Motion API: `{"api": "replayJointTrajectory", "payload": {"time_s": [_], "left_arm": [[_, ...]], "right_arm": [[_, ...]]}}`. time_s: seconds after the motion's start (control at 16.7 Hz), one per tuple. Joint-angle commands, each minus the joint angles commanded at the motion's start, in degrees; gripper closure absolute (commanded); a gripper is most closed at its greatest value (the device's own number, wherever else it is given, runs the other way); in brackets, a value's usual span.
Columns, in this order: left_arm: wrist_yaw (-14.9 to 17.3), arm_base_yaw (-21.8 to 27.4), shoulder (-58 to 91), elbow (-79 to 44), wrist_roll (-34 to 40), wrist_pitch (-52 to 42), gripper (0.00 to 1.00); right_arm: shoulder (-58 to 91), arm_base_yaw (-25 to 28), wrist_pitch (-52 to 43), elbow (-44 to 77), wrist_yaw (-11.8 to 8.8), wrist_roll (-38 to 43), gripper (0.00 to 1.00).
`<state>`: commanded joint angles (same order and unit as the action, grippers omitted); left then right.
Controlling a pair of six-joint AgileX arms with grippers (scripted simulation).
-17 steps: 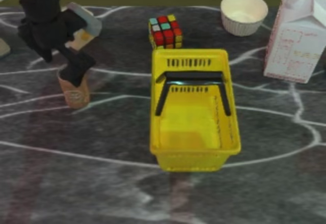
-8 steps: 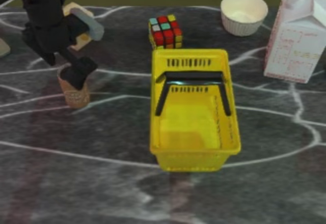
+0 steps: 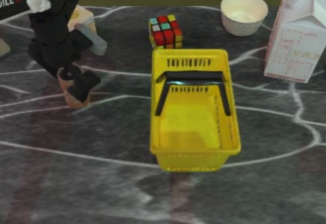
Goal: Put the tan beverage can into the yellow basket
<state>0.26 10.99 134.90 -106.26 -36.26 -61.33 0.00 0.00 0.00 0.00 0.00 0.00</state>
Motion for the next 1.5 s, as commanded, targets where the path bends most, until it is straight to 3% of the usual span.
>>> {"api": "replayJointTrajectory", "payload": {"time_s": [0.06, 0.84, 1.5], "left_arm": [[0.0, 0.0, 0.0, 0.0, 0.0, 0.0, 0.0], [0.0, 0.0, 0.0, 0.0, 0.0, 0.0, 0.98], [0.47, 0.0, -0.12, 0.16, 0.08, 0.55, 1.0]], "right_arm": [[0.0, 0.0, 0.0, 0.0, 0.0, 0.0, 0.0], [0.0, 0.0, 0.0, 0.0, 0.0, 0.0, 0.0], [0.0, 0.0, 0.0, 0.0, 0.0, 0.0, 0.0]]}}
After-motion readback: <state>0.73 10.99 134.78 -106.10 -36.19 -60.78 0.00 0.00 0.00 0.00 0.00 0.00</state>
